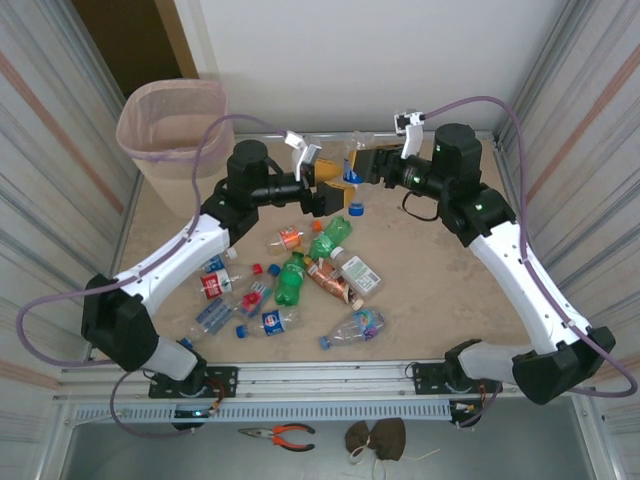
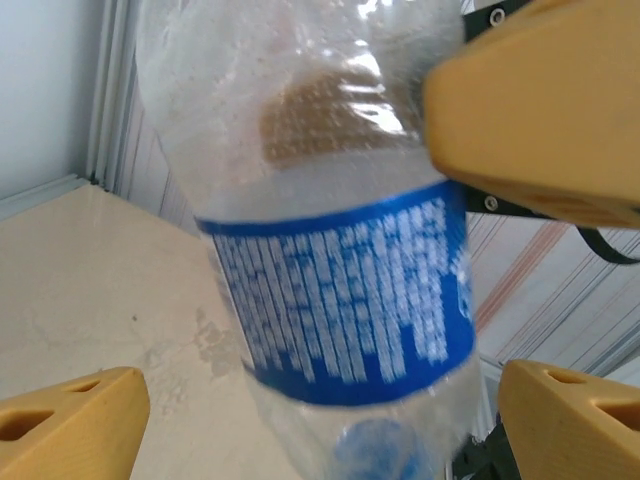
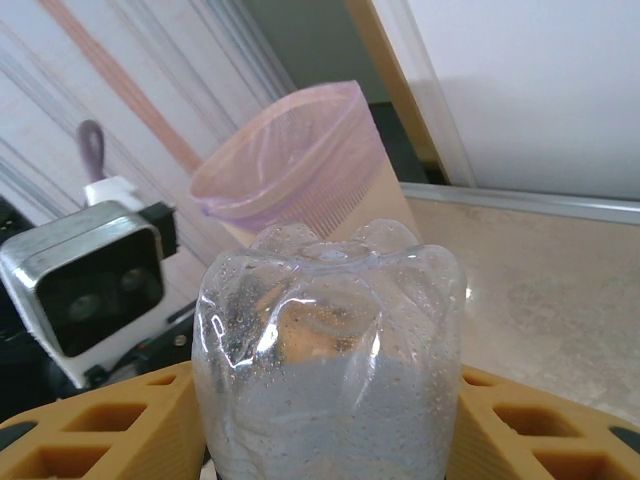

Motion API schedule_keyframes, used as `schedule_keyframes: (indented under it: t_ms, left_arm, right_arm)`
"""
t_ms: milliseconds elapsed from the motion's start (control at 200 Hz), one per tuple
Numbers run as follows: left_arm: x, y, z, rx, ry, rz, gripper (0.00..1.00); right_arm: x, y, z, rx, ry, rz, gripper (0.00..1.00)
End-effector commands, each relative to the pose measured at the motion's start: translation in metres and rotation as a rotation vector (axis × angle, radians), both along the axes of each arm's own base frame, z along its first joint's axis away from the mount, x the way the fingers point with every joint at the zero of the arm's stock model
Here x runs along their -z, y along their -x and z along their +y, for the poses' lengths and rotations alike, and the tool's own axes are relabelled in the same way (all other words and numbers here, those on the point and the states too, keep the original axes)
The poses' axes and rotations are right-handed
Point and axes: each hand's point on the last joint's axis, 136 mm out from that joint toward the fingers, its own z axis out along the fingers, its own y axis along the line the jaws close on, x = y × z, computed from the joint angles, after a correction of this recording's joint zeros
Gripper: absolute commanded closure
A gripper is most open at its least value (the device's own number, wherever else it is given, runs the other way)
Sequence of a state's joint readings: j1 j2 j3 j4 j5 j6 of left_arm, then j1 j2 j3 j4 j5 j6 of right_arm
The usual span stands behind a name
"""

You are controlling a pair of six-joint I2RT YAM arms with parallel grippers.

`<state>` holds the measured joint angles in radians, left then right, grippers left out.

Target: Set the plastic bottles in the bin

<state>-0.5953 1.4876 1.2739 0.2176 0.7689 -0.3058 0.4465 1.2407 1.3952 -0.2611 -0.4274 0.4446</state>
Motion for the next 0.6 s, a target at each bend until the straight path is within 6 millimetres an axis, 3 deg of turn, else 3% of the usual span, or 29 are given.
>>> schedule_keyframes:
  t_ms: [0,205,596]
  left_arm:
    - [-0.026,0.008,-0.014,0.061,0.066,-0.034,0.1]
    - [-0.022,0.011,-0.032,0.1,0.062,-0.018,0.14]
    - [-0.017,0.009,-0.035,0.089,0.045,-0.002,0.4]
  right_arm:
    - [-0.009,0.008,0.001,-0.008,-0.018,-0.023,0.44]
    - [-0.009,0.009,0.0,0.001,-0.009,-0.027,0.44]
    - [-0.007,0.01,-0.004,0.023,0.007,-0.027,0.44]
